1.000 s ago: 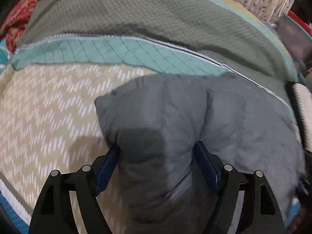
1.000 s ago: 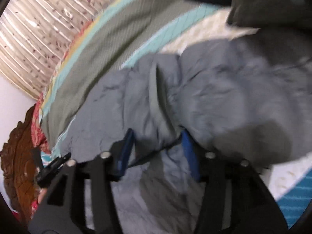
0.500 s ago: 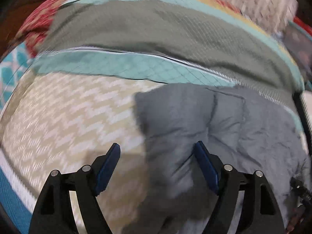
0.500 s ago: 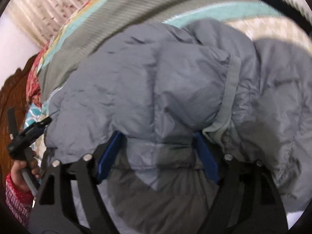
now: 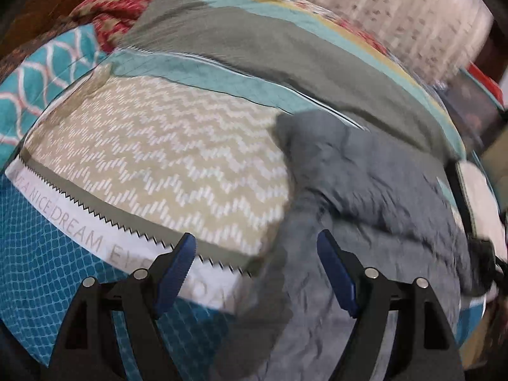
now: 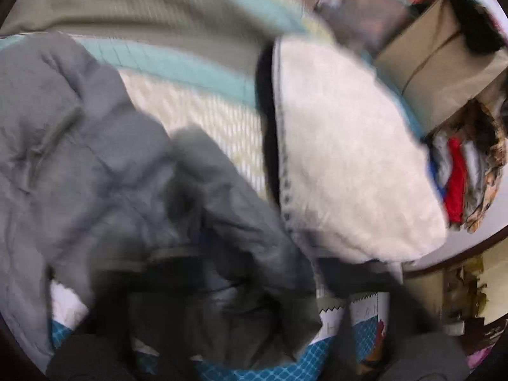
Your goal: Fold large clothes
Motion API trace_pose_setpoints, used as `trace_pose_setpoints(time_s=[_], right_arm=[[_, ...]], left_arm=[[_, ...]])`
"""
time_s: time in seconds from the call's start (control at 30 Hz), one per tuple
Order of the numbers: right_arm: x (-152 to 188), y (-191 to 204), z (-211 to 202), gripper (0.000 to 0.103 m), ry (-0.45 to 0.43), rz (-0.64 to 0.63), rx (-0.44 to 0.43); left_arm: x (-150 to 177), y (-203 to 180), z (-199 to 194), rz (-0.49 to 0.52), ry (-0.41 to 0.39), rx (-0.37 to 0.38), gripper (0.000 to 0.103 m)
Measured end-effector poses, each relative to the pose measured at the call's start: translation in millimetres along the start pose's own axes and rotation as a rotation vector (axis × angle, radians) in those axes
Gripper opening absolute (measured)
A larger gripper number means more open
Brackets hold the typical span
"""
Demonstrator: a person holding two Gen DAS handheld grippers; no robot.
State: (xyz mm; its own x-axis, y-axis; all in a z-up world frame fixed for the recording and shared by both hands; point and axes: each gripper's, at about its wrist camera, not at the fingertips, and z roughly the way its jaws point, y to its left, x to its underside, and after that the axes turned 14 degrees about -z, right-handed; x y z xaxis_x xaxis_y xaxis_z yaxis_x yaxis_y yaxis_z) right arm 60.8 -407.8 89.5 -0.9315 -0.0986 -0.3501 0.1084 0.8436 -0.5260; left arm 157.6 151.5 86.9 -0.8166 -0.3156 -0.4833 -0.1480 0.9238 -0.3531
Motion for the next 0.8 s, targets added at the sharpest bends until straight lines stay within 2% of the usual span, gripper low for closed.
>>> trace_pose_setpoints(time_s=[0.07, 0.13, 0.17, 0.2, 0.27, 0.33, 0.37, 0.43, 0.47, 0.5, 0.57, 0.63, 0.67, 0.7, 0.8], right_arm=[[-8, -21, -15, 0.004, -0.093, 0.175, -0.109], [-36, -27, -58, 0.004, -0.259, 0.300, -0.202], [-48, -23, -71, 0.004, -0.308, 0.315, -0.235], [-70, -12, -97, 0.004, -0.391, 0.322, -0.304], [-97, 13, -129, 0.004, -0.473, 0.290, -0.383], [-138, 67, -164, 0.004, -0.558, 0.203, -0.486], [-151, 85, -169, 0.004, -0.571, 0.172, -0.519], [-182, 159, -184, 0.005, -0.583, 0.043, -0.614], [-190, 183, -185, 0.005, -0.578, -0.005, -0.637], [-200, 231, -180, 0.005, -0.552, -0.088, -0.673], [-202, 301, -162, 0.009, -0.466, -0.175, -0.726], [-205, 342, -131, 0.018, -0.386, -0.212, -0.747], [-201, 359, -121, 0.027, -0.348, -0.224, -0.738], [-198, 364, -113, 0.033, -0.338, -0.229, -0.726], [-175, 358, -123, 0.046, -0.423, -0.248, -0.666]], left_arm=[[8, -6, -10, 0.036, 0.003, 0.037, 0.097], [12, -9, -18, 0.061, 0.001, 0.084, 0.097], [14, -9, -22, 0.076, -0.006, 0.103, 0.097], [16, -10, -25, 0.093, -0.019, 0.108, 0.097], [18, -13, -30, 0.128, -0.057, 0.089, 0.097], [18, -13, -34, 0.157, -0.096, 0.057, 0.098], [18, -13, -36, 0.158, -0.111, 0.056, 0.098], [17, -10, -40, 0.133, -0.124, 0.074, 0.100], [15, -8, -40, 0.126, -0.127, 0.072, 0.101], [15, -5, -40, 0.120, -0.130, 0.057, 0.102], [15, -1, -40, 0.114, -0.134, 0.035, 0.102], [15, 2, -39, 0.110, -0.137, -0.003, 0.103], [15, 3, -38, 0.114, -0.140, -0.030, 0.103], [15, 3, -38, 0.120, -0.143, -0.043, 0.103], [9, 0, -37, 0.124, -0.136, -0.021, 0.103]])
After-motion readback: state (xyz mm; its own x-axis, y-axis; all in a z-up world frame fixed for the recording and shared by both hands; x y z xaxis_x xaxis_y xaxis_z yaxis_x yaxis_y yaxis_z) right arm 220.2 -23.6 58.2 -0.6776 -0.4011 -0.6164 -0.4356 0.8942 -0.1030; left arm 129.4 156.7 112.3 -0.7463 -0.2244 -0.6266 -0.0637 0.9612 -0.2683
